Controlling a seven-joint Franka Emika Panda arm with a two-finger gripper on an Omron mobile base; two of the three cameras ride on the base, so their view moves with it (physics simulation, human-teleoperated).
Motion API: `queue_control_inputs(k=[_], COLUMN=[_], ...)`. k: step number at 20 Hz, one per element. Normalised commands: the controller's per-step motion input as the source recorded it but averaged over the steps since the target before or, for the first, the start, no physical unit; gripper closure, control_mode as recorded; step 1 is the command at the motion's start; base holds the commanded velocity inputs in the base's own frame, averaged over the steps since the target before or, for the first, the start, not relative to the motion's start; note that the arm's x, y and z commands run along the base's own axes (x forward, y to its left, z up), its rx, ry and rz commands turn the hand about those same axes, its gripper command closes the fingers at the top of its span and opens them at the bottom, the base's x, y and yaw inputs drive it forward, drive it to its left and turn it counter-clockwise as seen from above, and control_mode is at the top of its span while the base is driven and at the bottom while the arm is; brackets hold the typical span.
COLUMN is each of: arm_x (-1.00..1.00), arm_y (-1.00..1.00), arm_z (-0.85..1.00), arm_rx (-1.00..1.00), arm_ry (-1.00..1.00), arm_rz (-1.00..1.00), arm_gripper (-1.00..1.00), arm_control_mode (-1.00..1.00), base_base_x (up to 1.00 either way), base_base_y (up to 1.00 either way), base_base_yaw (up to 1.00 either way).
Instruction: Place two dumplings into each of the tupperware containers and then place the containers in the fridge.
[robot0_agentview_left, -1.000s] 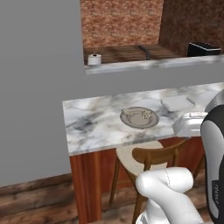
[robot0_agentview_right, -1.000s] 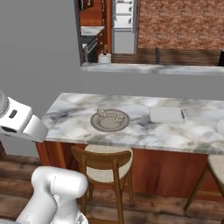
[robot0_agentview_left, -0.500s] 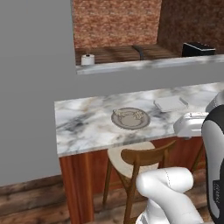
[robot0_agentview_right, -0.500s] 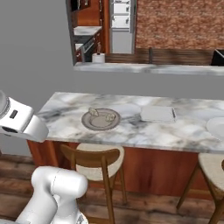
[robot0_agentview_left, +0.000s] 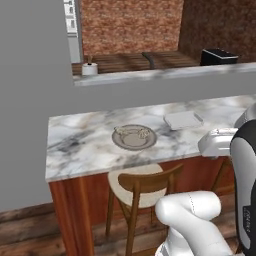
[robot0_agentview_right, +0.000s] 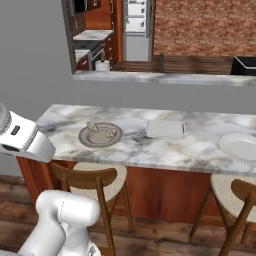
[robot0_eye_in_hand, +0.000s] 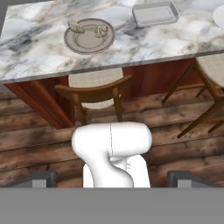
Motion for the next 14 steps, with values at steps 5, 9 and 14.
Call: queue_control_inputs(k=[5,9,14], arm_x=[0.0,0.0,0.0], arm_y=[0.0,0.0,0.0], arm_z=[0.0,0.0,0.0], arm_rx=[0.0,0.0,0.0], arm_ry=[0.0,0.0,0.0], arm_rz=[0.0,0.0,0.0], arm_gripper=[-1.0,-1.0,-1.0], arm_control_mode=[1.0,1.0,1.0], base_base_x=[0.18,0.22,0.39], base_base_y=[-0.46,-0.52,-0.5], base_base_yaw=[0.0,0.0,0.0])
